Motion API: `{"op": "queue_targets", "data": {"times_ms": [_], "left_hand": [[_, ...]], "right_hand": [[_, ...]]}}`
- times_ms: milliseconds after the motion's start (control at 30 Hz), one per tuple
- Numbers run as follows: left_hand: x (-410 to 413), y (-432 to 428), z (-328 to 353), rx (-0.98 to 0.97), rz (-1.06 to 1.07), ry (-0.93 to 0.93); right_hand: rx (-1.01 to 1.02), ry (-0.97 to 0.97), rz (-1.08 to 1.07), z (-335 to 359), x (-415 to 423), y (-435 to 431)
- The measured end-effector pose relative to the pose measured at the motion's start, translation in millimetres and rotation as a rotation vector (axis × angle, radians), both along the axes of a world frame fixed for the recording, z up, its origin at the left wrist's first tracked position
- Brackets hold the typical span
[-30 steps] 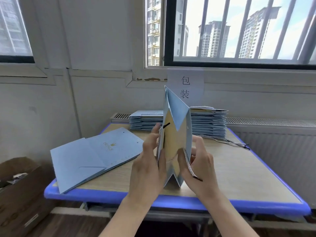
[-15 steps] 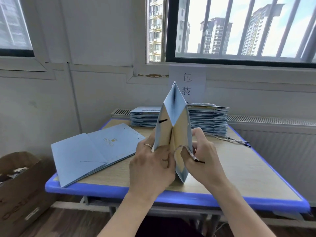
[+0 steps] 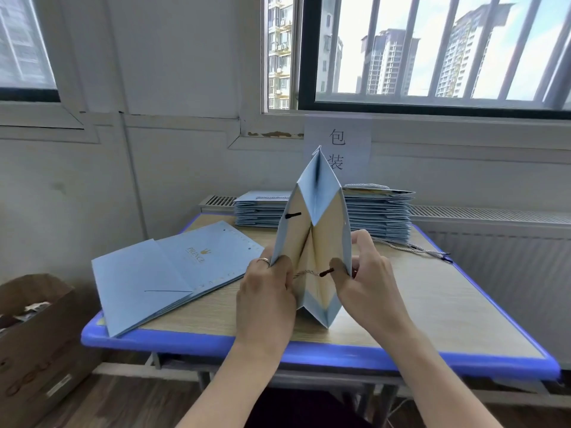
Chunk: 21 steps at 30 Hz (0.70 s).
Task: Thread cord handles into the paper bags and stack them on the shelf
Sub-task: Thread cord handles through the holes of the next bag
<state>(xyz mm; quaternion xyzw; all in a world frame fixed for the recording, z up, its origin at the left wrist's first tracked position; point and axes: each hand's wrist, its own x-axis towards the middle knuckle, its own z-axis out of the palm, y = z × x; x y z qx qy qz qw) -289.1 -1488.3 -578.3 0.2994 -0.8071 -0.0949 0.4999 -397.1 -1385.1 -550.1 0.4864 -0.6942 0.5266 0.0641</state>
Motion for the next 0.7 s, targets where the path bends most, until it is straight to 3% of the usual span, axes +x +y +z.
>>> {"op": "queue_targets", "data": {"times_ms": [233, 467, 700], "left_hand": [[4.4, 6.2, 2.3, -0.172, -0.307, -0.049], [7.2, 2.2, 3.0, -0.072, -0.33, 0.044], [3.8, 3.0, 1.4, -0.013, -0.152, -0.091]], "right_hand": [[-0.009, -0.02, -0.013, 3.3, 11.0, -2.1], [0.0, -0.008, 0.011, 1.5, 14.5, -5.5], [0.036, -0.005, 0.032, 0.1, 7.1, -2.2]]}}
